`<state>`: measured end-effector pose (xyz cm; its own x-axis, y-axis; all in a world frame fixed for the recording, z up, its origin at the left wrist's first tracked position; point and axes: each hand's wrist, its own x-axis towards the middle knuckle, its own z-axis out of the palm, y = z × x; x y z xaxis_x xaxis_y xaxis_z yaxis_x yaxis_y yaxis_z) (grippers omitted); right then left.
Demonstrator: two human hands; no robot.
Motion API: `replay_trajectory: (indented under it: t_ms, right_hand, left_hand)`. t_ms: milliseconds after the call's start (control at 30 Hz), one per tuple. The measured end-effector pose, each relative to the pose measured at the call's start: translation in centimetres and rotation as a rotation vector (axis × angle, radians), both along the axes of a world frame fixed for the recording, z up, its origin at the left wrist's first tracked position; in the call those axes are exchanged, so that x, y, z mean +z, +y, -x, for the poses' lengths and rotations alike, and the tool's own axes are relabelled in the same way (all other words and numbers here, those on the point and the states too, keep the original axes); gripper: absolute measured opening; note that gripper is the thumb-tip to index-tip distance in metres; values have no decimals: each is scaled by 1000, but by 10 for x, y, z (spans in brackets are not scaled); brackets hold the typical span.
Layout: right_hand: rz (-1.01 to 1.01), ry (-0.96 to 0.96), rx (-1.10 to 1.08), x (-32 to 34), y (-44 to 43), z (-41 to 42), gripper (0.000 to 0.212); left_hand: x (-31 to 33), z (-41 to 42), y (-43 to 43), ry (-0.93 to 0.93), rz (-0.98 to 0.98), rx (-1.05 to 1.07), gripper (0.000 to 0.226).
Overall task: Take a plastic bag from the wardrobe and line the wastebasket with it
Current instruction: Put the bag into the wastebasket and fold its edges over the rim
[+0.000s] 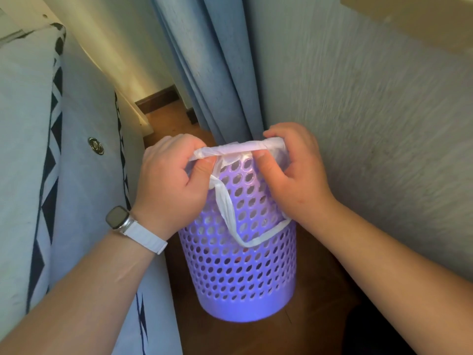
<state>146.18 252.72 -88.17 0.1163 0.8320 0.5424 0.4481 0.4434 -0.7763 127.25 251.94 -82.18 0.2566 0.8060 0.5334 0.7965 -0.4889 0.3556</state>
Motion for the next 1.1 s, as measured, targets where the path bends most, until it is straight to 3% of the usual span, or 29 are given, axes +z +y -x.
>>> replay_trajectory:
  t_ms: [167,433,667,833,1100]
  right_hand:
    - [-35,13,-81,5,-4,0,25]
    - [-122,-85,-111,11,-9,7,25]
    - [-73,-122,9,7,-11,12,30]
    - [-30,-43,43,-6,1,-2,41]
    - [-37,22,-45,-4,2,-4,28]
  left_hand:
    - [-1,-5,-3,-35,-13,-29,27]
    - [6,-16,-13,190,-104,15,29]
    - [-1,-4,-4,105,-52,11,19]
    - [-4,8,5,65,7,12,19]
    - [-4,-3,-1,-56,-1,-19,20]
